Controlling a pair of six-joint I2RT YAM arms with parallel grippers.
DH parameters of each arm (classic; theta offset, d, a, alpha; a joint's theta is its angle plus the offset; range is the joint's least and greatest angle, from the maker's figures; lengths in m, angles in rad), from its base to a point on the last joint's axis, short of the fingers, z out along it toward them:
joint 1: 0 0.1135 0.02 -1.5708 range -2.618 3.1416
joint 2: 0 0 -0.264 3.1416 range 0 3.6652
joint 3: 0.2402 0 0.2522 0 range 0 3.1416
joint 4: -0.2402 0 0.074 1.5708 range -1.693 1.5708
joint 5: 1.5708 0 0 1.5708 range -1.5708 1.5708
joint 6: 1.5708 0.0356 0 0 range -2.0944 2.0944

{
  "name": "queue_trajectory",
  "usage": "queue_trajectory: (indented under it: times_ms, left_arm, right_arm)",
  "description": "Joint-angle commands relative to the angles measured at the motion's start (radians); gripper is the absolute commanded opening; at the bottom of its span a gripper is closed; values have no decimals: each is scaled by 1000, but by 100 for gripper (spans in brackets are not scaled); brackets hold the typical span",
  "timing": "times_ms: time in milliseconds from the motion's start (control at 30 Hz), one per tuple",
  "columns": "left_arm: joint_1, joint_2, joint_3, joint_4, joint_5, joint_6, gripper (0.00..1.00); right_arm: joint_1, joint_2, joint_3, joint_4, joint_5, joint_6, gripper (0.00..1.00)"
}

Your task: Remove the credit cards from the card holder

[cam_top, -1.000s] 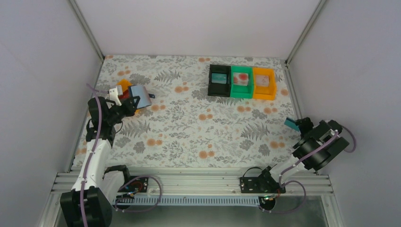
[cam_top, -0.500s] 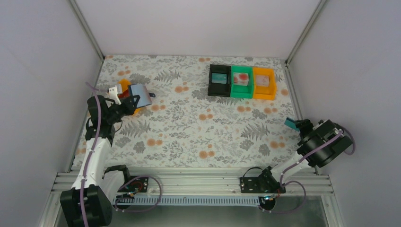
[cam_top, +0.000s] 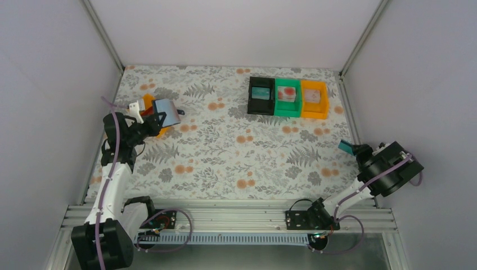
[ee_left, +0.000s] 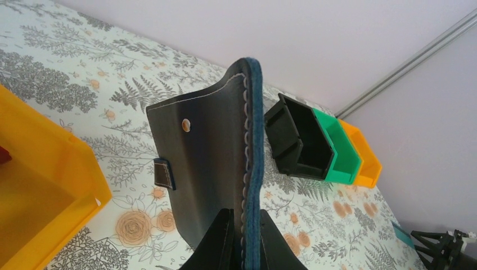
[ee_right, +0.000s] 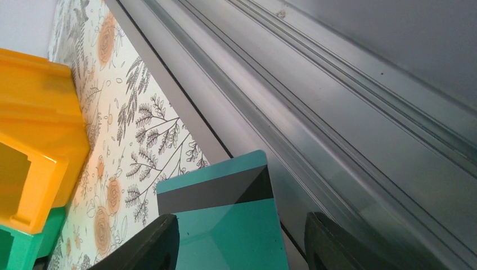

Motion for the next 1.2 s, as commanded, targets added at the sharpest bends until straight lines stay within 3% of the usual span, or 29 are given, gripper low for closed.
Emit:
queue_trajectory:
  times_ms: [0,467,667,933,1167]
  left_arm:
    - [8,-2,38,22,27,-3,2]
    - [20,3,49,22,48,-2,2]
    - [22,8,52,25,53,-1,2]
    - [24,2,45,25,54,3,2]
    - [24,-9,40,27,58,3,2]
  right_arm:
    - [-41,107,72,31,50,100,55]
    - [-47,244,174,23,-41,109,49]
    - [-48,249,188,18,-27,107,34]
    - [-48,250,203,-12,-15,86,5]
    - [-48,183,204,-24,-14,93,4]
